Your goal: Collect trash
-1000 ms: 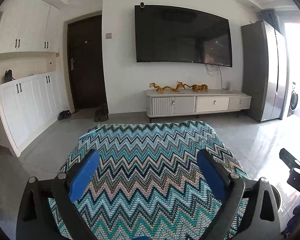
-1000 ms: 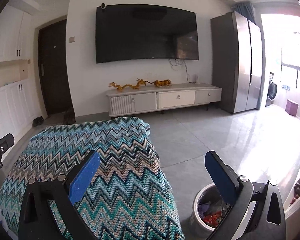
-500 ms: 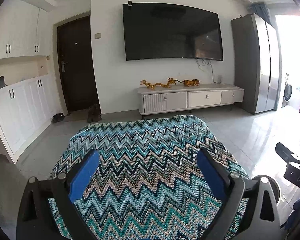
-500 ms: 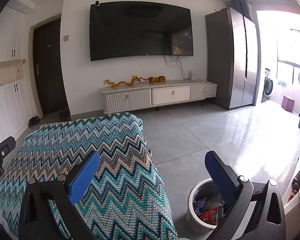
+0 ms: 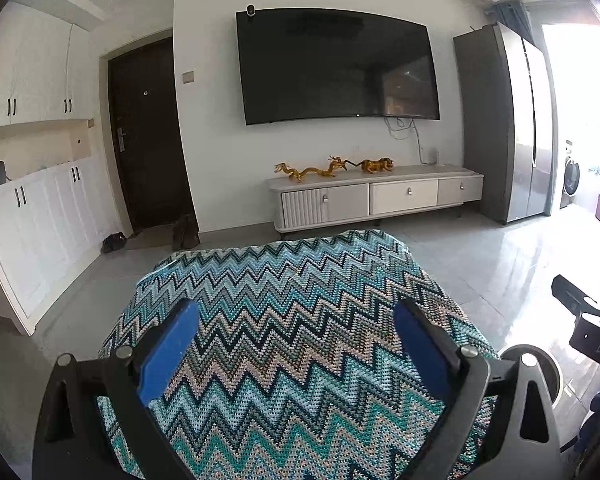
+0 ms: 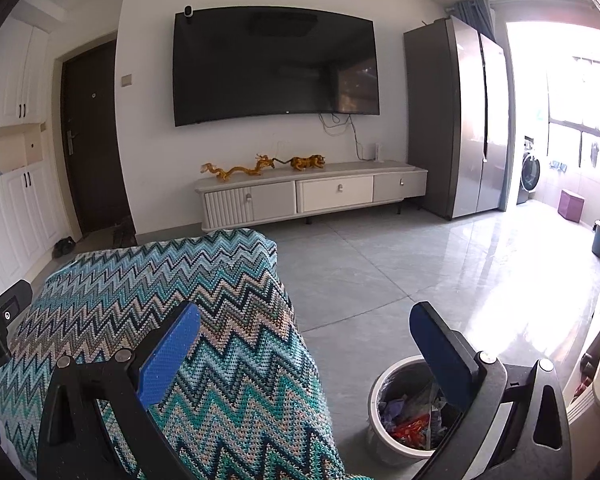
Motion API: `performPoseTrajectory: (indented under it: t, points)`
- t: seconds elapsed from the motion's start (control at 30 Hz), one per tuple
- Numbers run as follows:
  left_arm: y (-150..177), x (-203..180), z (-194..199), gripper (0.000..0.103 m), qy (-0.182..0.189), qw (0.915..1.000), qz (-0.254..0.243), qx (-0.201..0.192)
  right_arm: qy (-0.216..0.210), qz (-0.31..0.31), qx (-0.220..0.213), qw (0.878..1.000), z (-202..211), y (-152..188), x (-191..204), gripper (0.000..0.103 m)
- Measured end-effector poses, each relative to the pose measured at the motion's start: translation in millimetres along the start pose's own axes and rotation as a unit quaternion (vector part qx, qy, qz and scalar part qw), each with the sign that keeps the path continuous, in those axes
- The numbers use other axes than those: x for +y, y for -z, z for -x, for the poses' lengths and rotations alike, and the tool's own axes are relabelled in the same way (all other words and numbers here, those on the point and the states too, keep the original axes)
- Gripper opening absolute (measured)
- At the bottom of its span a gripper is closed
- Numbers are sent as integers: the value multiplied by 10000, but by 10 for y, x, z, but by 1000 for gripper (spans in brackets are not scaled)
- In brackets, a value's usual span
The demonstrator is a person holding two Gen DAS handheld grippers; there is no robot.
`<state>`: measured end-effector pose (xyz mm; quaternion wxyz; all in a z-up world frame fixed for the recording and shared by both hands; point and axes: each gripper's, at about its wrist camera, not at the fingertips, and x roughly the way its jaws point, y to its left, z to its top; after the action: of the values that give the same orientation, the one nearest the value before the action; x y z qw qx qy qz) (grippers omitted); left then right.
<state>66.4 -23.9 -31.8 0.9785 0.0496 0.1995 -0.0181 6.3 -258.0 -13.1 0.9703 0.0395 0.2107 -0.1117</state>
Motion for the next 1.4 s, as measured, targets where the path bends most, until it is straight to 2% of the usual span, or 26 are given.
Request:
performPoseTrajectory:
  t: [0.7, 1.4]
  points:
    - [-92, 165, 170, 98, -31, 9994, 275, -215, 32, 164, -339, 9993, 241, -139, 41, 103]
    - [-137, 169, 384, 98, 6, 9987, 368, -347, 36, 104, -521, 9986, 419, -168, -48, 103]
